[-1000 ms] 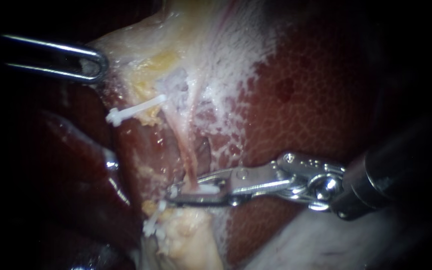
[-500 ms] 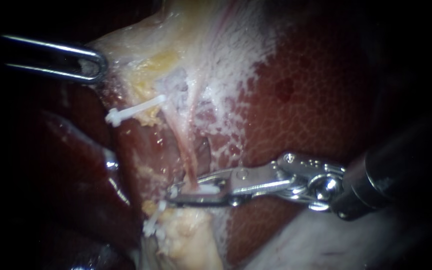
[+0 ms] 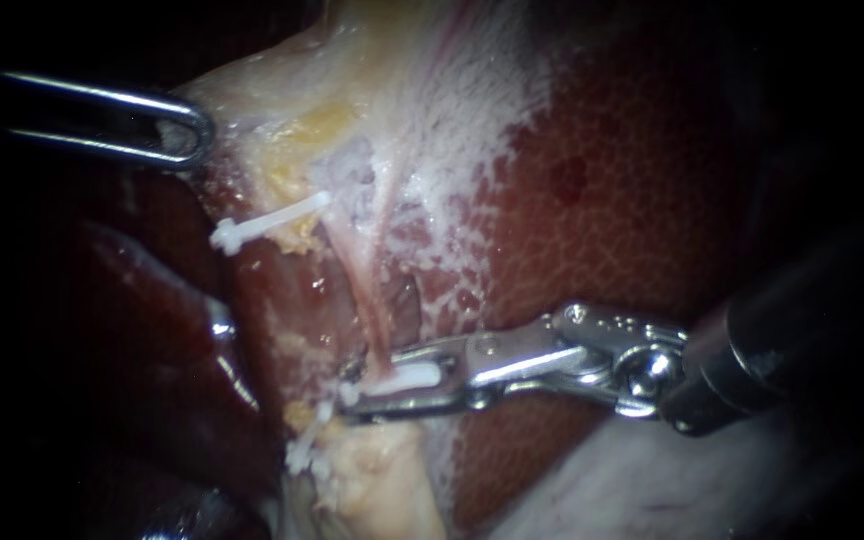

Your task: Going back first clip right tube

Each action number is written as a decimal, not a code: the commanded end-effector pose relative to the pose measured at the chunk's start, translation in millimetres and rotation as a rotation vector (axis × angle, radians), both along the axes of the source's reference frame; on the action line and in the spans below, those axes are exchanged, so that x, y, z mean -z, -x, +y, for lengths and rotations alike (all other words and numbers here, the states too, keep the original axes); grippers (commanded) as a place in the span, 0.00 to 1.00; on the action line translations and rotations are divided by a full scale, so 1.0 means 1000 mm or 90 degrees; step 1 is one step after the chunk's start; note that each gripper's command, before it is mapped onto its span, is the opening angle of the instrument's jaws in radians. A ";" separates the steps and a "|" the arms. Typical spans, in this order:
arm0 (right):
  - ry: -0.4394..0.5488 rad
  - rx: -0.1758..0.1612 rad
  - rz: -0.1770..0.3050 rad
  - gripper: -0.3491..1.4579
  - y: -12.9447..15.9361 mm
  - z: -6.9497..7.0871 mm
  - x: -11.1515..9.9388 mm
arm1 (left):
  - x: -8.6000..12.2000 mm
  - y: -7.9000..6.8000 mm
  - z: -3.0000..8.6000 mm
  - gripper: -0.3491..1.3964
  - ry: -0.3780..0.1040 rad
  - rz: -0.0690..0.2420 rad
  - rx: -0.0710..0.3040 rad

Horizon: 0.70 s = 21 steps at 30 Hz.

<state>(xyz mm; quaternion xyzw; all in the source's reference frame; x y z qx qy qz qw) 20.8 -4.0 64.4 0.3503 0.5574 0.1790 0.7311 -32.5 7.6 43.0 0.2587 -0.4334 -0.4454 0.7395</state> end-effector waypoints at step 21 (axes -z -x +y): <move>0.162 0.043 0.056 0.52 0.0009 0.0008 0.0009 | 0.0000 -0.0002 -0.0001 0.00 0.000 0.000 -0.001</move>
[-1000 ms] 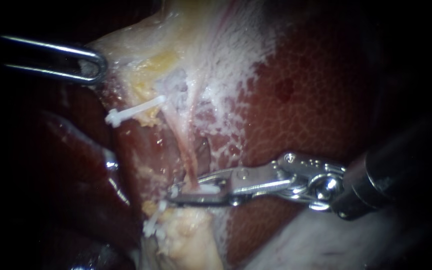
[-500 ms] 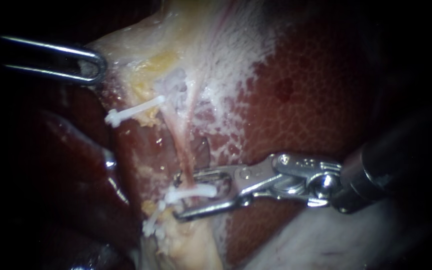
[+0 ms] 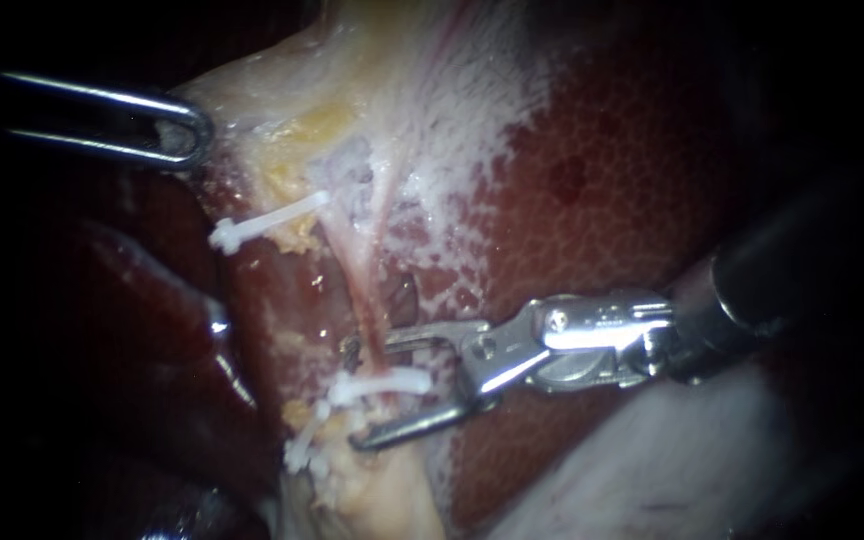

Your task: Going back first clip right tube

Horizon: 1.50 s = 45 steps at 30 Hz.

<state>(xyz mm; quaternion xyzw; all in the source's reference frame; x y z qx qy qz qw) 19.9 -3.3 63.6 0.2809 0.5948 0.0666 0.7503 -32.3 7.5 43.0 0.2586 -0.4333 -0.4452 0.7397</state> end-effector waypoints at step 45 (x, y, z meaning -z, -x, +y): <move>0.026 -0.033 -0.004 0.52 0.0125 0.0066 0.0074 | -0.0019 0.0003 -0.0011 0.00 0.006 0.000 -0.002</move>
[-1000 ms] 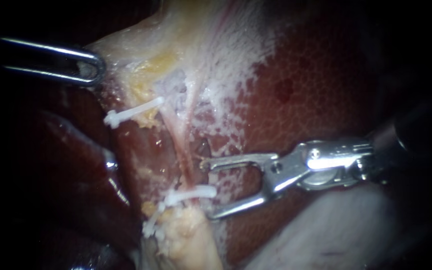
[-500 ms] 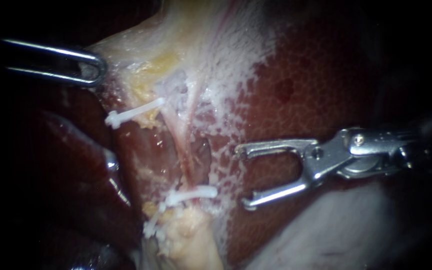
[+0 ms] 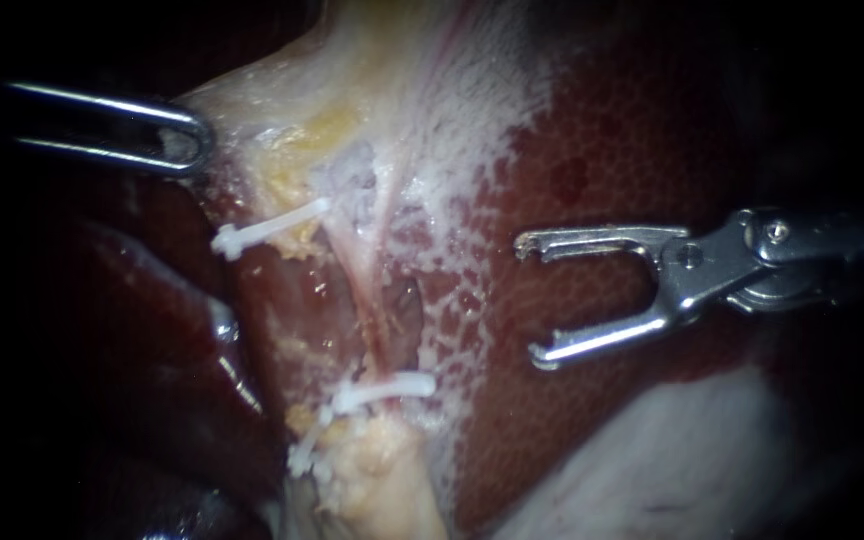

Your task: Going back first clip right tube

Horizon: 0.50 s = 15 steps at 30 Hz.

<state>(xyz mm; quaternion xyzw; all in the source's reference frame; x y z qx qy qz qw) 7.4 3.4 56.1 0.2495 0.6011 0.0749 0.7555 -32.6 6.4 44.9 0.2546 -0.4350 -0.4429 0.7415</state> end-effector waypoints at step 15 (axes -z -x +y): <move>0.000 0.002 0.001 0.52 0.0007 -0.0002 0.0000 | -0.0074 0.0060 -0.0051 0.00 -0.028 -0.001 -0.045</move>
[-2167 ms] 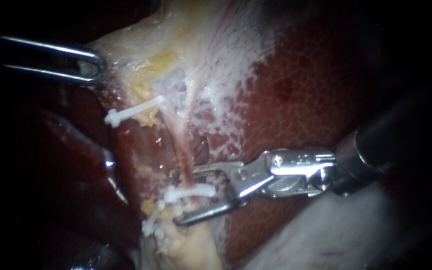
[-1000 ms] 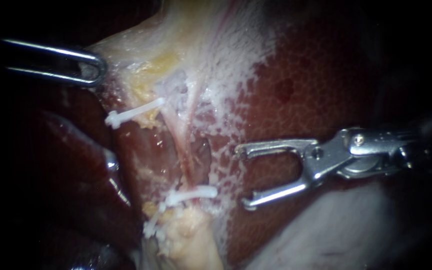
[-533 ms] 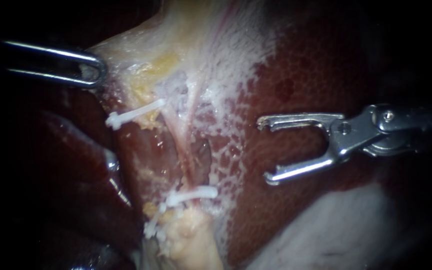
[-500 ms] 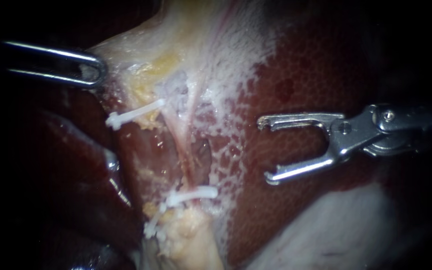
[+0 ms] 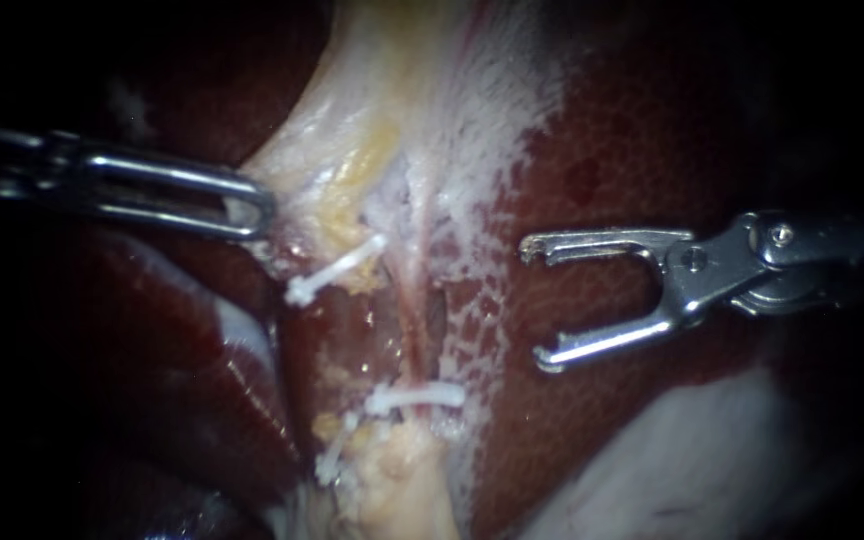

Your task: Going back first clip right tube

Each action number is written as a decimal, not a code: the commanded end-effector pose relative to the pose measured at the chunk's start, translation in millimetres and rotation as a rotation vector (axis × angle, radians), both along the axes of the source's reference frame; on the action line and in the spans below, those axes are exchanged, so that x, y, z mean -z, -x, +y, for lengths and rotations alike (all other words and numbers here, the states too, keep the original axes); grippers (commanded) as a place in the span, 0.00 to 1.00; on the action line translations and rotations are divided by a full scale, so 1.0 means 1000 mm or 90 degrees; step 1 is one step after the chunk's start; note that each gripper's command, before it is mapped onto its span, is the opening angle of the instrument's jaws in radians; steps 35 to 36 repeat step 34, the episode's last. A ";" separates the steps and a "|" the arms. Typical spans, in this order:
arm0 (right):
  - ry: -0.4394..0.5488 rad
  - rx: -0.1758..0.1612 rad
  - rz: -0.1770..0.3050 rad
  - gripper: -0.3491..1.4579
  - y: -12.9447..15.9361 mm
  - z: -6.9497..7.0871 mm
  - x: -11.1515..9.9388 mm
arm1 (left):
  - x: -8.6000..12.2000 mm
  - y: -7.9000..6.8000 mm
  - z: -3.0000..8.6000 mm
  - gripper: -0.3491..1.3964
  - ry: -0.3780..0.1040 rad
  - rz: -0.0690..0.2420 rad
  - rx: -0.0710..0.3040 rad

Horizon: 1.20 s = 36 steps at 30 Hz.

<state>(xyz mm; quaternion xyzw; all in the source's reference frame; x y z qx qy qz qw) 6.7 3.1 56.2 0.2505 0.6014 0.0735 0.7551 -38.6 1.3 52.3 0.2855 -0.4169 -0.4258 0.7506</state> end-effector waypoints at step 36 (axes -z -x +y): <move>0.000 0.002 0.001 0.52 0.0004 -0.0002 0.0004 | -0.0008 0.0022 0.0001 0.00 -0.001 -0.003 -0.004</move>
